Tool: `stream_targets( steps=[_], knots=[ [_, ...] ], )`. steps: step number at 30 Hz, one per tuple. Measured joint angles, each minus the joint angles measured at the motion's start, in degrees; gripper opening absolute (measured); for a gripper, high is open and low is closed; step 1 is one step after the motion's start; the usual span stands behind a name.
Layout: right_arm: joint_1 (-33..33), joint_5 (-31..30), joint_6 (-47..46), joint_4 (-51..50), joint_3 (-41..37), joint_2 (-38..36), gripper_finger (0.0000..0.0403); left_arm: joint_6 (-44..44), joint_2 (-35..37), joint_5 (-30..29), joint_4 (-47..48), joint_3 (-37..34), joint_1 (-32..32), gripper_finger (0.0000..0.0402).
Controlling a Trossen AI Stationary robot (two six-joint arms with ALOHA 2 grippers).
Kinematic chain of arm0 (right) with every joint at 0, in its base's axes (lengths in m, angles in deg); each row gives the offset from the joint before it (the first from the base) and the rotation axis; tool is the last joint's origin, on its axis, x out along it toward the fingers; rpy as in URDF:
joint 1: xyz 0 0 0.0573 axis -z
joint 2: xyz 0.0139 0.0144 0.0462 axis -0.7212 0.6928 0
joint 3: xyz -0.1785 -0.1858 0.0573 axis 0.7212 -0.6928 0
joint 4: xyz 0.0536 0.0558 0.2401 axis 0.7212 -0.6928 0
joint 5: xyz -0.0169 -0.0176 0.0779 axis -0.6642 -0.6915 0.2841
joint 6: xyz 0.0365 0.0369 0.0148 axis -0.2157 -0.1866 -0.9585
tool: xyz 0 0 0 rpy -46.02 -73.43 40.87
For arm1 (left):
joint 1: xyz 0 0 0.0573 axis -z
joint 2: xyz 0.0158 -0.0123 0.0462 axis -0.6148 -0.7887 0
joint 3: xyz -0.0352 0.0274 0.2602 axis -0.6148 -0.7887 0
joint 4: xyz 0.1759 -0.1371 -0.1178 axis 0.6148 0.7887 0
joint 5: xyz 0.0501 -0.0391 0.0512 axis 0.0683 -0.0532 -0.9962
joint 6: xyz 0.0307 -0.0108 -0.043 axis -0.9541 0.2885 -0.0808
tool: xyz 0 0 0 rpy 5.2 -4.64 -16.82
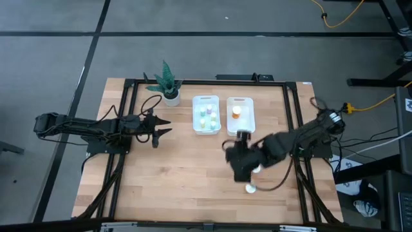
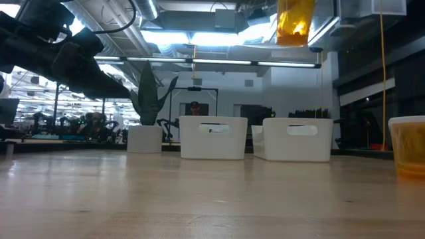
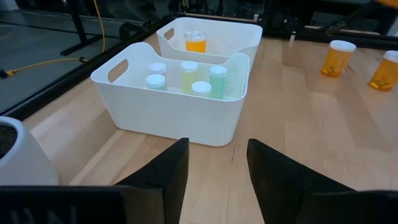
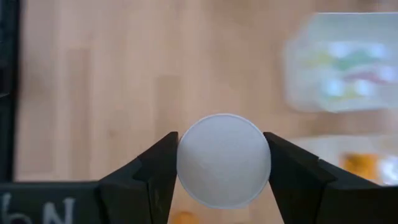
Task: Pick and place medicine bottles into bin by pill shape (circle, oval)
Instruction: Put the orange pill bottle into the right white bin
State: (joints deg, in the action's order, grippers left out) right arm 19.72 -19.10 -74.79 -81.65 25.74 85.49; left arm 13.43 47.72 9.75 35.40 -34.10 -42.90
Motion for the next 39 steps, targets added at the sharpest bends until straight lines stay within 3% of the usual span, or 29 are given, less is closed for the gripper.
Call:
stream_targets(
  steps=[7,12,20,26,31,39],
  knots=[
    [8.6,-4.0,-0.4,-6.1,-2.9,-8.5,0.021,0.0,0.0,0.0,0.0,0.0,0.0,0.0155],
    [16.4,-2.7,-0.2,-5.6,-10.8,-14.9,0.021,0.0,0.0,0.0,0.0,0.0,0.0,0.0155],
    [28.7,8.5,7.4,8.2,-28.3,-19.8,0.021,0.0,0.0,0.0,0.0,0.0,0.0,0.0155],
    [36.7,9.1,10.9,11.1,-32.4,-19.9,0.0215,0.0,0.0,0.0,0.0,0.0,0.0,0.0155],
    [40.9,16.1,13.8,18.6,-37.2,-20.0,0.0212,0.0,0.0,0.0,0.0,0.0,0.0,0.0155],
    [45.4,16.5,15.5,28.4,-44.8,-19.9,0.0215,0.0,0.0,0.0,0.0,0.0,0.0,0.0155]
  ],
)
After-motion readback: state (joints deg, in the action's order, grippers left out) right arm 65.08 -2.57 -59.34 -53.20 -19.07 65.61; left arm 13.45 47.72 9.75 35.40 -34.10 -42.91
